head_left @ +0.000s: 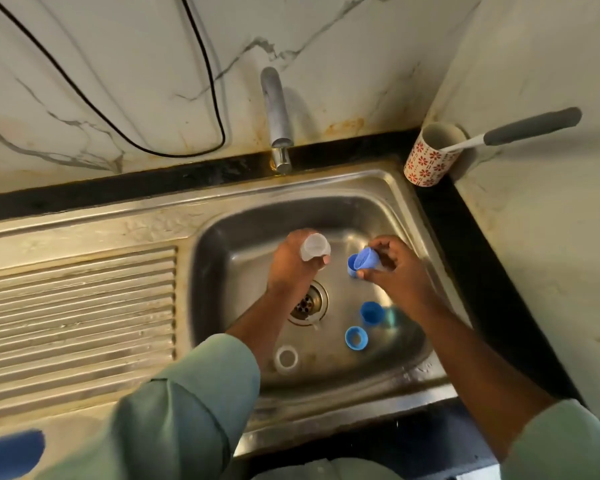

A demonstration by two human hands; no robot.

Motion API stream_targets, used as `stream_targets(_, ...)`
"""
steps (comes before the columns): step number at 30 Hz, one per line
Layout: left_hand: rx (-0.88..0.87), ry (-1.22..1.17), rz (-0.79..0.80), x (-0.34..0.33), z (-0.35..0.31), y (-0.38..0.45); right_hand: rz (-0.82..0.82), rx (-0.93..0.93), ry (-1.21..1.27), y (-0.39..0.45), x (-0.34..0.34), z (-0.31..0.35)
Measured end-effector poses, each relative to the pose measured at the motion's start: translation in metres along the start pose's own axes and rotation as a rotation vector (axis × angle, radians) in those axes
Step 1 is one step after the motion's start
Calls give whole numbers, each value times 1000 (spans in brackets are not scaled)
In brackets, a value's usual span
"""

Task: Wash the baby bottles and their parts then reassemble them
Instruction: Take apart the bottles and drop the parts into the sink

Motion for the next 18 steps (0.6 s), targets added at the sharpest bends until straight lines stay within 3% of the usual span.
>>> stream_targets(4,48,130,13,-28,7,34,27,-62,-48,12,-5,-25)
stream_targets(12,0,339,220,-81,27,96,73,-243,-108,27,-16,-69)
stream_targets(18,-16,354,237,-96,38,104,46,-286,-96,25,-18,-77)
Point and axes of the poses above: each hand's wrist, its own y-axis towards the middle knuckle, its own x-axis out of the back of the hand, z = x × y, the point moved 4 cm from there along y, towards the middle knuckle, and after that the axes turned 9 degrees about y, right-handed, at the moved point
